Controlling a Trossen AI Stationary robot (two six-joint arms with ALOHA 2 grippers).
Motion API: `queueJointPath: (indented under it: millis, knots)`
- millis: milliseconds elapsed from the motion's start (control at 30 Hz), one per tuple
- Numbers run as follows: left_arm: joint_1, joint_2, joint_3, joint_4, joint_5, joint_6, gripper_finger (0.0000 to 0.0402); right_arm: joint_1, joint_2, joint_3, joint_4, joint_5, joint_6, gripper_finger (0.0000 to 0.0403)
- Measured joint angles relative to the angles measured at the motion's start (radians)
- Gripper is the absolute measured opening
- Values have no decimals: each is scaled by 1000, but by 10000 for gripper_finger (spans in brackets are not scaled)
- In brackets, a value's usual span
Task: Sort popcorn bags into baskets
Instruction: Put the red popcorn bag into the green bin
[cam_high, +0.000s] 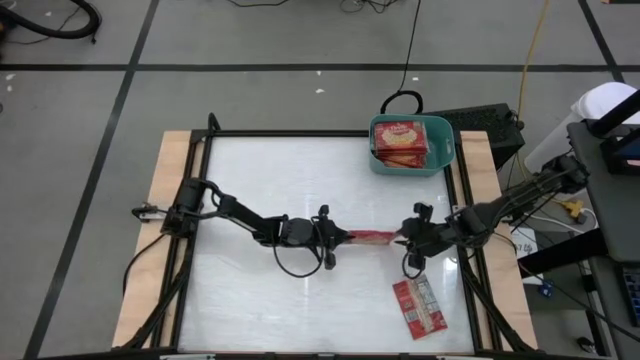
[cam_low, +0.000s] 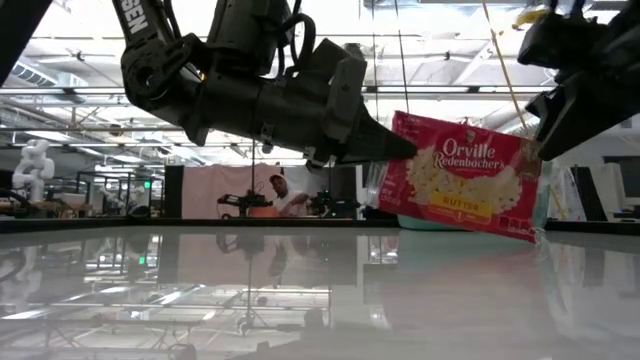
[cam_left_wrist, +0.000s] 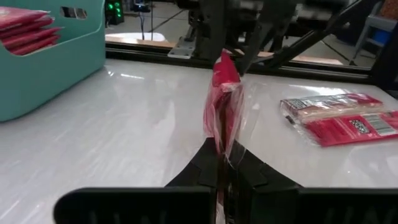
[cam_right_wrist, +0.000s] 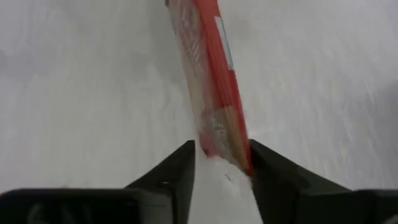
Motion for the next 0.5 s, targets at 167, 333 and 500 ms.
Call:
queueJointPath:
  millis: [167,333,500]
  knots:
    - [-19,11,0,94,-3,13,9,23,-27,-124,214,28,8,159]
    - [-31,35,0,137,0,34,14,25,-27,-257,537,27,-75,159]
    - [-30,40,0,140,-1,33,17,25,-28,-317,675,29,-117,127]
